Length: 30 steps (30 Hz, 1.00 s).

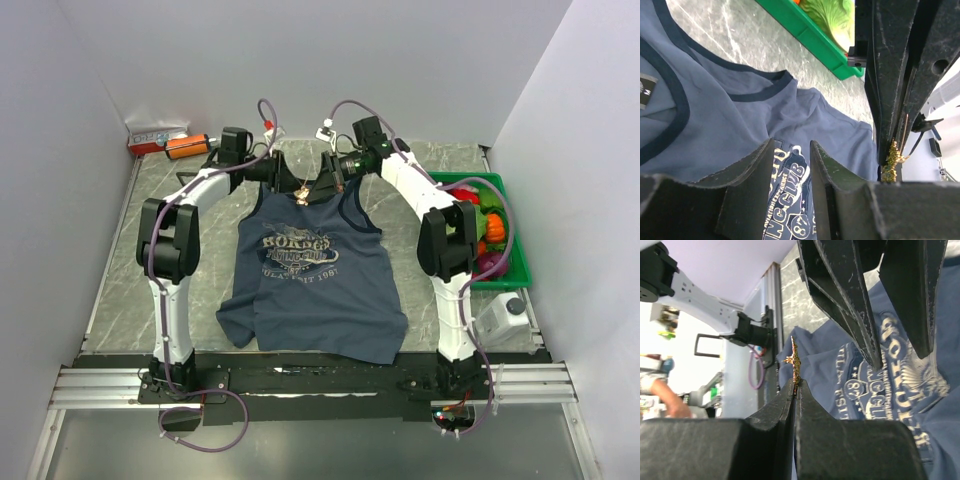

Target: Remove the brooch from the garment

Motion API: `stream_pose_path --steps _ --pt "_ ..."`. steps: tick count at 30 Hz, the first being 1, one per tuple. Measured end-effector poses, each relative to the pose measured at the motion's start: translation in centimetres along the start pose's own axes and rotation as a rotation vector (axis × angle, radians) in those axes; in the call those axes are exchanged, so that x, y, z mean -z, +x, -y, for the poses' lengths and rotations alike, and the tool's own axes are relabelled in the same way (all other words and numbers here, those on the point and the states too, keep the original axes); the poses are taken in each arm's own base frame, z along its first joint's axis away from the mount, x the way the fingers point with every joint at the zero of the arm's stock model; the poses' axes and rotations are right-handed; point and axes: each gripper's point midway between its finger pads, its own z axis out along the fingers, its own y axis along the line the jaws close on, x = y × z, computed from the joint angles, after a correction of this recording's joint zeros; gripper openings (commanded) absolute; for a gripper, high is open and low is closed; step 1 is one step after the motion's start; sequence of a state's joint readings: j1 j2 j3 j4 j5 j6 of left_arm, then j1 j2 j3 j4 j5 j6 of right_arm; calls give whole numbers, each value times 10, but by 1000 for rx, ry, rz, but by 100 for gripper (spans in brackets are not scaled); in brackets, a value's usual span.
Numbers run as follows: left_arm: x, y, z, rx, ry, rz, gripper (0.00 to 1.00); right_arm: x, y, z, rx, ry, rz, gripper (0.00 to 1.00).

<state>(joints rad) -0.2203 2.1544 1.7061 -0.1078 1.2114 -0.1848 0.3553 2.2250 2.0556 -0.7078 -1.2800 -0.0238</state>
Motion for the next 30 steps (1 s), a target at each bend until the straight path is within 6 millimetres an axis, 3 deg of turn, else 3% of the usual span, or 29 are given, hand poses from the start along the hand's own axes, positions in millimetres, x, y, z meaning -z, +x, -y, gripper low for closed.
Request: stream_pose_path --steps 4,17,30 --pt "-3 6 -3 -12 3 2 39 -2 1 1 -42 -28 -17 0" --pt "1 -26 16 -173 14 70 38 -3 1 1 -87 -48 -26 0" --pt "1 -30 30 -192 25 81 38 -4 3 5 -110 -45 -29 0"
